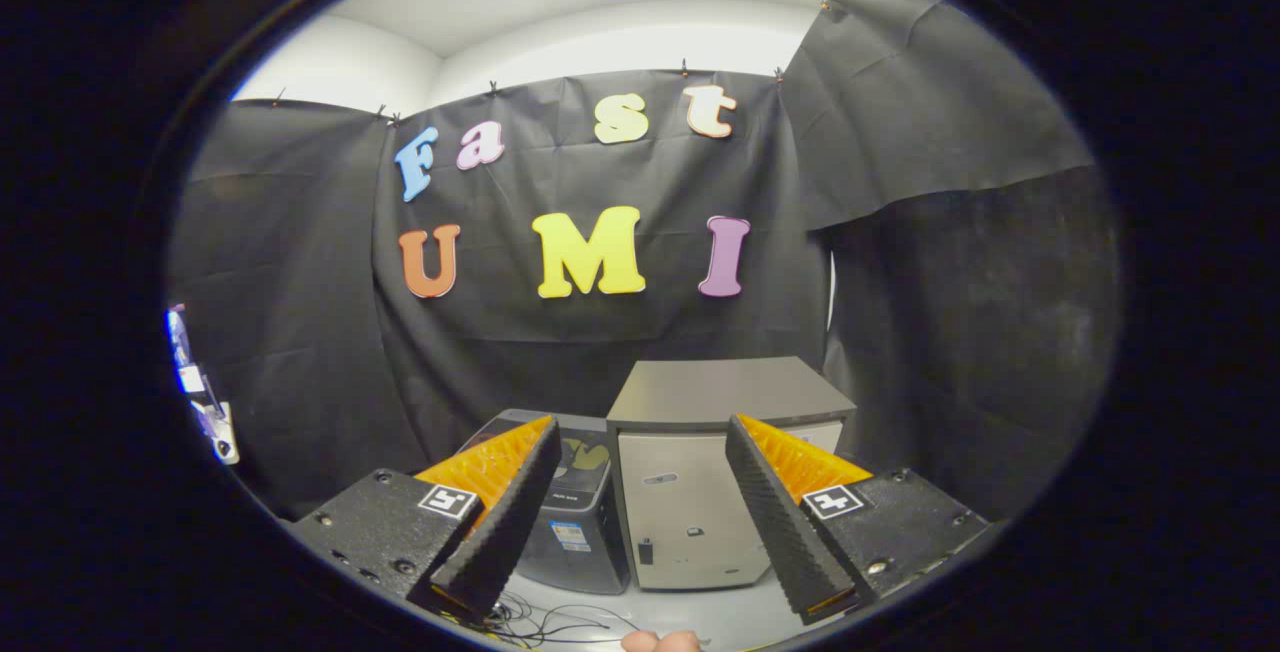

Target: Put the clothes into the washing machine and then close the washing machine lid.

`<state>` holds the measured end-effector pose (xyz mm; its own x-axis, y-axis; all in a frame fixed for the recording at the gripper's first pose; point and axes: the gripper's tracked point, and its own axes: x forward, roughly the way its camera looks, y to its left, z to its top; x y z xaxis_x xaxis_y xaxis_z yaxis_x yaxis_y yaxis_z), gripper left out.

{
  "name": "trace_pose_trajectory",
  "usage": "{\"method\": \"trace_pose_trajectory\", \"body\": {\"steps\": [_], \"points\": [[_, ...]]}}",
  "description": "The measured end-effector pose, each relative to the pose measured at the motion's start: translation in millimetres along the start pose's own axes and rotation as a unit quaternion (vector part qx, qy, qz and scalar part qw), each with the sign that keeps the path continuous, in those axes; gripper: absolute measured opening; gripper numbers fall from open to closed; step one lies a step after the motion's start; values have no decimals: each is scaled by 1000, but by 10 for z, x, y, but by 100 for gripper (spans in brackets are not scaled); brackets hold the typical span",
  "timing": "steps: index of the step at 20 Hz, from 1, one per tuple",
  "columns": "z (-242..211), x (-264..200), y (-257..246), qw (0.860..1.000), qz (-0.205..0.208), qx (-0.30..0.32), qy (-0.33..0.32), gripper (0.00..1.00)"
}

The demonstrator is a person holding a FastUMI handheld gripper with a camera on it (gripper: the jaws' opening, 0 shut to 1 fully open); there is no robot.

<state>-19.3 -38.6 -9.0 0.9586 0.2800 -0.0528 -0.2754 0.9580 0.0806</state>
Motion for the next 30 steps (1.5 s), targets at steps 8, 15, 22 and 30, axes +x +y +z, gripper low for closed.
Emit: {"method": "trace_pose_trajectory", "body": {"steps": [8,15,22,30], "points": [[-19,48,25,1000,-8,12,3,100],[-1,100,52,1000,-9,10,5,100],[36,195,94,1000,-7,3,3,100],[20,316,161,1000,-4,-1,3,100]]}}
